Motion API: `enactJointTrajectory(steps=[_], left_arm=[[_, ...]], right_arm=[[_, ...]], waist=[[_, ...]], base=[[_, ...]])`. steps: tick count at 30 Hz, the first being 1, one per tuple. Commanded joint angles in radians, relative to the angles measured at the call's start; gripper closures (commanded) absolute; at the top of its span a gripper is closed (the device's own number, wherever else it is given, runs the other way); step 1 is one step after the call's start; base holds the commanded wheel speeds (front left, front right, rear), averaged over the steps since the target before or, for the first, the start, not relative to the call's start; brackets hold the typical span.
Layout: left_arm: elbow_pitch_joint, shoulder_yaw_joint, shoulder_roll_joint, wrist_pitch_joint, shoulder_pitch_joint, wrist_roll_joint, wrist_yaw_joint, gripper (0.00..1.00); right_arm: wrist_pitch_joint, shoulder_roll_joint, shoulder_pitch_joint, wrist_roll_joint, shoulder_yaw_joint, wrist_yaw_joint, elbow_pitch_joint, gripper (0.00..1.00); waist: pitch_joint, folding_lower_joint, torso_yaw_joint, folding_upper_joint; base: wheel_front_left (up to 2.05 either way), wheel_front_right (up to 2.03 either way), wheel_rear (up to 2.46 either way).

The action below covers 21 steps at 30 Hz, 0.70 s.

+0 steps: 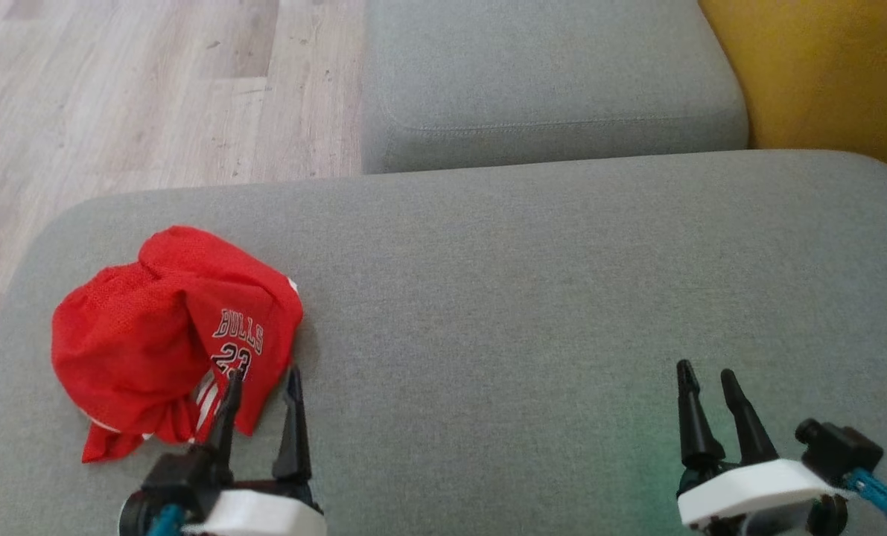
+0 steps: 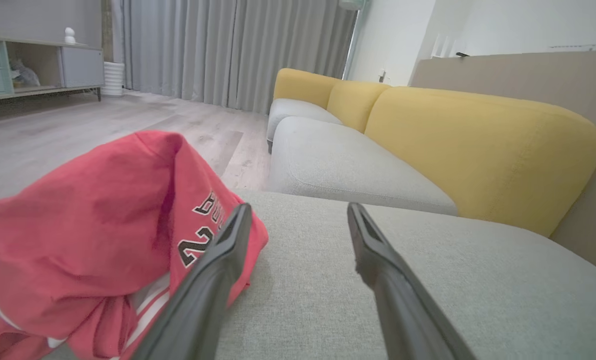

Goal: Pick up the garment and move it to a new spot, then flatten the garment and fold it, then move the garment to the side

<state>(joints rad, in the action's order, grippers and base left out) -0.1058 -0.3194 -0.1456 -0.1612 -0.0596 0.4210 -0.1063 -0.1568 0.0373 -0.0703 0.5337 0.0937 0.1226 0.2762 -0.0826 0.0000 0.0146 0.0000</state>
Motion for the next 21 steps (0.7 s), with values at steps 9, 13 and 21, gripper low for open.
enactJointTrajectory(steps=[9, 13, 21], left_arm=[[0.045, -0.016, -0.026, -0.037, 0.013, -0.129, -0.035, 0.0], [0.043, -0.017, -0.027, -0.049, 0.006, -0.17, -0.048, 0.0], [0.035, -0.002, -0.024, -0.072, -0.007, -0.253, -0.059, 0.0]], right_arm=[[-0.042, 0.011, 0.018, -0.127, 0.049, 0.007, -0.042, 0.0], [-0.053, 0.011, 0.014, -0.174, 0.061, 0.007, -0.044, 0.0], [-0.076, 0.012, 0.004, -0.27, 0.067, 0.007, -0.017, 0.0]], waist=[[-0.012, 0.0, 0.007, 0.0], [-0.014, 0.0, 0.007, 0.0], [-0.018, 0.0, 0.005, 0.0]], base=[[0.0, 0.0, 0.0], [0.0, 0.0, 0.0], [0.0, 0.0, 0.0]])
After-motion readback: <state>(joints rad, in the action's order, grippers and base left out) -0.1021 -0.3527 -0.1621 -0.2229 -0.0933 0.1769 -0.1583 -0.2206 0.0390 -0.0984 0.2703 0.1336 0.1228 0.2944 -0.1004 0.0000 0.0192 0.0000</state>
